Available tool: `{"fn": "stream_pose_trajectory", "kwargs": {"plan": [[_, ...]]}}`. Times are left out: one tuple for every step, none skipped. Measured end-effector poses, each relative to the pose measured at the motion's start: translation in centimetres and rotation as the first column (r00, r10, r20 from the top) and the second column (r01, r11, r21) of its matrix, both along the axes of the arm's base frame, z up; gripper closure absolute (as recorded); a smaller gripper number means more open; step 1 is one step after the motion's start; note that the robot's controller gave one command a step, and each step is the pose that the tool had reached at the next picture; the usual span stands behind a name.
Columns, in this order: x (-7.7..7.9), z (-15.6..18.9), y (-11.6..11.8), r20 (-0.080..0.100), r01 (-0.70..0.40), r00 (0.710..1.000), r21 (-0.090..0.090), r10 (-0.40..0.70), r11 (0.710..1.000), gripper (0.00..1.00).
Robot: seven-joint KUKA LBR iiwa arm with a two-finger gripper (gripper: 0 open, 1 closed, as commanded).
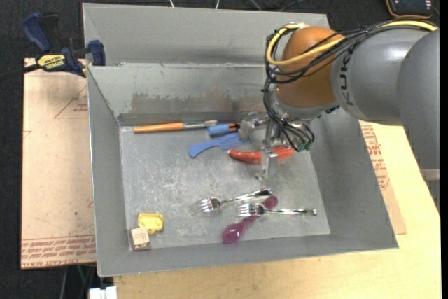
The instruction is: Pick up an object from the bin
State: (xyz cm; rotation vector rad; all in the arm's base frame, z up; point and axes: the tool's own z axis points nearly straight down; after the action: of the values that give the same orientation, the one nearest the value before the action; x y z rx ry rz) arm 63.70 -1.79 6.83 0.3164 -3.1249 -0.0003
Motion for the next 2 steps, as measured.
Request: {"fn": "stream_pose_trajectory", "kwargs": {"plan": [[-11.0,6.6,3.6,0.005,-0.253,0.967,0.003,0.253,0.967,0.00],[-1.4,0.8,0.8,0.009,-0.020,1.000,0.002,0.020,1.000,0.00]]}}
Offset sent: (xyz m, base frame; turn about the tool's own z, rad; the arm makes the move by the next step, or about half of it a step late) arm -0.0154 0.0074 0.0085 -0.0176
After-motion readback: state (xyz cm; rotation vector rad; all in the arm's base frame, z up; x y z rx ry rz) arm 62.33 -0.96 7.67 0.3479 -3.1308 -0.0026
